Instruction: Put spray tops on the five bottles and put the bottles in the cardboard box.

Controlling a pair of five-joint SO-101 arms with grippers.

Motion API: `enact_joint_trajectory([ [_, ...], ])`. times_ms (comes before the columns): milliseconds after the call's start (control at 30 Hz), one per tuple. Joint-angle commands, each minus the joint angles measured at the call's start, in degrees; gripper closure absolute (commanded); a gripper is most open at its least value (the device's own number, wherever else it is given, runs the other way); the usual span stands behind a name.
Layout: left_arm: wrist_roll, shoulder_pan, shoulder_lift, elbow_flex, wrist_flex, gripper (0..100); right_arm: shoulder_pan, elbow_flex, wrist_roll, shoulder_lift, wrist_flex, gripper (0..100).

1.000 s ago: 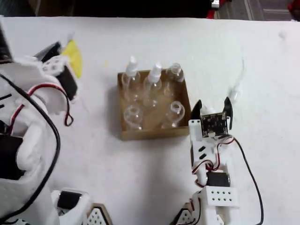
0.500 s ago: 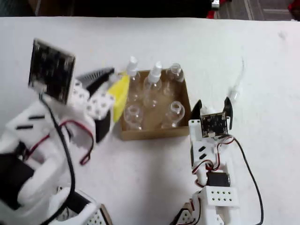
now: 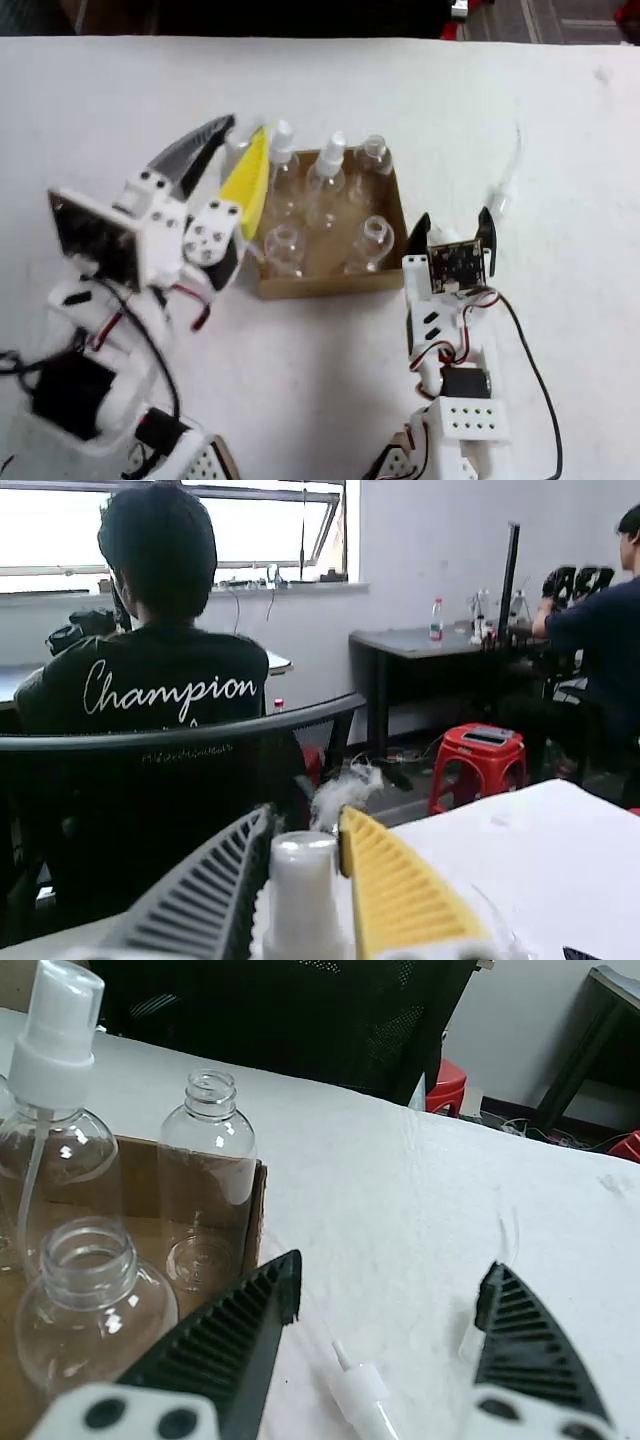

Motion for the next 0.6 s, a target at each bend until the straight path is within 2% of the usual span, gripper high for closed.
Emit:
enact_joint_trajectory([
  [0, -0.09, -0.92, 1.54, 1.76, -11.69, 98, 0.48, 0.44, 0.62, -0.4, -1.45, 73.8],
  [200, 0.09, -0.84, 8.75, 1.14, -16.7, 98, 0.48, 0.44, 0.62, -0.4, -1.45, 73.8],
  [567, -0.44, -0.92, 11.3, 5.63, -17.14, 98, 0.48, 0.44, 0.62, -0.4, -1.45, 73.8],
])
